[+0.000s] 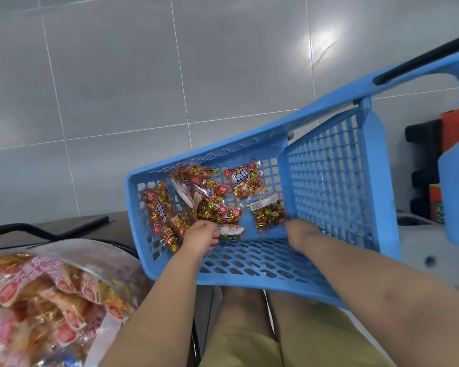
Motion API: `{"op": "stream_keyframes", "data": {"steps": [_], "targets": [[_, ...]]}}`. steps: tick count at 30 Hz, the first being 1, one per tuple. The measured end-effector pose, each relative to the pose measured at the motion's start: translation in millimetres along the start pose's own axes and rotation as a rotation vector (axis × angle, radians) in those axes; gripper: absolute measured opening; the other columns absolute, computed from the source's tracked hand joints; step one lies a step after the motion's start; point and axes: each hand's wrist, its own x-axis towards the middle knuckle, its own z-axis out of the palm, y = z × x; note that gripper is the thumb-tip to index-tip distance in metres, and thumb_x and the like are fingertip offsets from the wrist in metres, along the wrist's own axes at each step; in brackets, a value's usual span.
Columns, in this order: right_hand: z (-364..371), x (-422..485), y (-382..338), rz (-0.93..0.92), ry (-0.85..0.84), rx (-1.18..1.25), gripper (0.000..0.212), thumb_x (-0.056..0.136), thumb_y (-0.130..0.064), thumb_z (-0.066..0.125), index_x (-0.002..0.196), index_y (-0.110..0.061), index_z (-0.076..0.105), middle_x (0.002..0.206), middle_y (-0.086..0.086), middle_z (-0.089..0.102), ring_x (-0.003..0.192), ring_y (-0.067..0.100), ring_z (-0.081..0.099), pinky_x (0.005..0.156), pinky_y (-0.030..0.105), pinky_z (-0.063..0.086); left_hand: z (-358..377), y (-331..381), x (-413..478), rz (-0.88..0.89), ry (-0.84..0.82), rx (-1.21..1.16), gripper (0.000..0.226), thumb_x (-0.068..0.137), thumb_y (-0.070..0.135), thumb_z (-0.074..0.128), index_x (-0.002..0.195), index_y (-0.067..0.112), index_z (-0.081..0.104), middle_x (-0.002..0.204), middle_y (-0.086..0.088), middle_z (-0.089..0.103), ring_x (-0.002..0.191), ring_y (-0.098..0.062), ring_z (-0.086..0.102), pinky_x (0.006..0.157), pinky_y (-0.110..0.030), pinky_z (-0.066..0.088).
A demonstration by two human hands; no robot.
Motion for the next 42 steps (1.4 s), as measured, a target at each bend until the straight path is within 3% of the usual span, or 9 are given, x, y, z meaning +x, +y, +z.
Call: {"op": "stream_keyframes", "data": {"steps": [3,8,11,17,22,26,31,36,42], "targets": [[-8.6,-10.2,5.8,-0.051,0.084,0.154,0.047,0.096,-0.008,0.040,0.143,-0.016,0.037,0.139,0.012,0.046,0.121,0.027,0.049,0.099,0.030,0.042,3.3,3.4,-3.5,0.026,-0.035,-0.009,0.013,0.099,0.028,0.048,0.106,0.018,0.052,0.095,0.000,0.062,0.085,-0.013,0.059,0.064,-0.027,0.046],[-36.2,-27.8,-7.7,-0.201,0.328,0.750,0.033,0.092,-0.011,0.052,0.122,-0.020,0.061,0.126,0.004,0.060,0.110,0.019,0.057,0.090,0.028,0.046,11.6,12.5,-9.4,0.175,-0.118,-0.068,0.016,0.094,0.038,0.058,0.101,0.024,0.060,0.104,0.002,0.064,0.096,-0.012,0.062,0.081,-0.030,0.049],[-53.0,-31.6,-22.7,-0.295,0.117,1.218,0.030,0.088,-0.003,0.059,0.104,-0.026,0.069,0.125,0.004,0.061,0.102,0.012,0.061,0.091,0.025,0.049,16.5,21.0,-14.7,0.224,-0.219,-0.147,0.025,0.085,0.044,0.067,0.100,0.025,0.060,0.109,0.002,0.064,0.101,-0.013,0.061,0.081,-0.029,0.050],[-67.8,-20.6,-33.2,-0.384,-0.125,1.495,0.028,0.085,0.003,0.060,0.094,-0.021,0.070,0.104,0.007,0.066,0.085,0.015,0.066,0.074,0.028,0.055,6.0,22.9,-6.2,0.306,-0.282,-0.101,0.025,0.078,0.014,0.078,0.096,0.025,0.066,0.093,0.006,0.074,0.075,-0.003,0.070,0.057,-0.011,0.050],[-67.2,11.7,-30.9,-0.380,-0.187,1.645,0.033,0.083,-0.026,0.066,0.114,-0.017,0.061,0.110,0.006,0.068,0.100,0.018,0.065,0.082,0.027,0.053,-2.3,16.3,1.8,0.297,-0.297,-0.120,0.025,0.086,0.026,0.071,0.111,0.027,0.066,0.107,0.002,0.073,0.098,-0.014,0.069,0.074,-0.020,0.050],[-49.2,58.2,-20.9,0.052,0.323,1.265,0.038,0.090,-0.019,0.061,0.126,-0.012,0.052,0.131,0.008,0.053,0.111,0.021,0.053,0.091,0.030,0.042,-3.4,7.8,11.0,0.257,-0.255,-0.442,0.034,0.091,0.018,0.064,0.123,0.021,0.056,0.106,-0.002,0.074,0.098,-0.018,0.070,0.081,-0.030,0.055],[-22.3,88.7,-21.2,0.054,0.260,0.787,0.068,0.064,-0.032,0.084,0.122,-0.011,0.053,0.119,0.011,0.057,0.111,0.028,0.054,0.095,0.039,0.047,0.6,3.5,13.1,0.214,-0.232,-0.602,0.037,0.091,0.017,0.062,0.126,0.021,0.051,0.114,-0.007,0.071,0.098,-0.025,0.070,0.084,-0.050,0.056],[-4.0,92.7,-23.9,0.300,0.298,0.646,0.105,0.059,-0.048,0.083,0.139,-0.015,0.024,0.140,0.013,0.030,0.132,0.030,0.029,0.107,0.041,0.033,11.9,0.7,7.0,0.133,-0.282,-0.738,0.036,0.096,0.013,0.054,0.132,0.018,0.049,0.119,-0.012,0.067,0.103,-0.032,0.067,0.067,-0.048,0.058],[-2.6,84.1,-14.9,0.068,0.237,0.914,0.063,0.068,-0.031,0.083,0.119,-0.014,0.051,0.113,0.004,0.060,0.098,0.019,0.059,0.075,0.022,0.049,18.2,0.7,4.9,0.111,-0.167,-0.707,0.032,0.097,0.009,0.052,0.128,0.017,0.050,0.116,-0.011,0.067,0.104,-0.027,0.066,0.079,-0.043,0.056]]}}
